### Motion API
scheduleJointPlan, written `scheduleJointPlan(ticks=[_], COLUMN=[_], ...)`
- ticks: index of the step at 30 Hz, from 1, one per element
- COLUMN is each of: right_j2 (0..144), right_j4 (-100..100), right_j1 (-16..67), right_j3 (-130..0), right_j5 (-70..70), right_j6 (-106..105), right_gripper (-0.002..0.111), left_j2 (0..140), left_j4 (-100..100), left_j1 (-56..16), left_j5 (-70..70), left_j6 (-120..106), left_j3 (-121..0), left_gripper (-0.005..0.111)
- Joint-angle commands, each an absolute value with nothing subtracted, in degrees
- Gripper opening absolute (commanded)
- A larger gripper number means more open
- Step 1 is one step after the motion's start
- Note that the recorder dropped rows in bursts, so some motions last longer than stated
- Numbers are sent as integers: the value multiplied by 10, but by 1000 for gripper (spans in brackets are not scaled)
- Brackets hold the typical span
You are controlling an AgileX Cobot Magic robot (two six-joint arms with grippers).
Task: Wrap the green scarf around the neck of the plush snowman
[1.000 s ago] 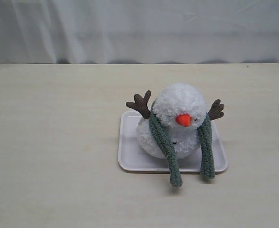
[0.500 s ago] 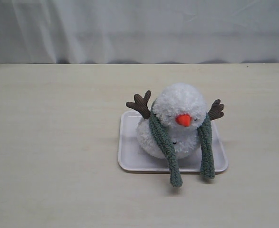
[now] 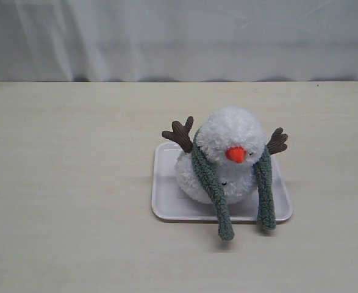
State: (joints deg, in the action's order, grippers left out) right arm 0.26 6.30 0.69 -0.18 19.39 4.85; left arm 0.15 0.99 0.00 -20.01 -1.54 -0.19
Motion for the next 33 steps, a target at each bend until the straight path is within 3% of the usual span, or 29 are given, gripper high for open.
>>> scheduleJointPlan(ticks=[1,33], right_j2=[0,0], right_j4=[69,74], right_j1=[2,2], right_j3=[0,0], right_j5=[196,198], right_j6=[52,64], right_gripper=[4,4], left_j2=[0,0], left_j4=[8,8], left_j1=[0,-2], left_j5=[-196,-194], left_j6=[-14,-14], left_j3=[0,0], left_gripper=[0,0])
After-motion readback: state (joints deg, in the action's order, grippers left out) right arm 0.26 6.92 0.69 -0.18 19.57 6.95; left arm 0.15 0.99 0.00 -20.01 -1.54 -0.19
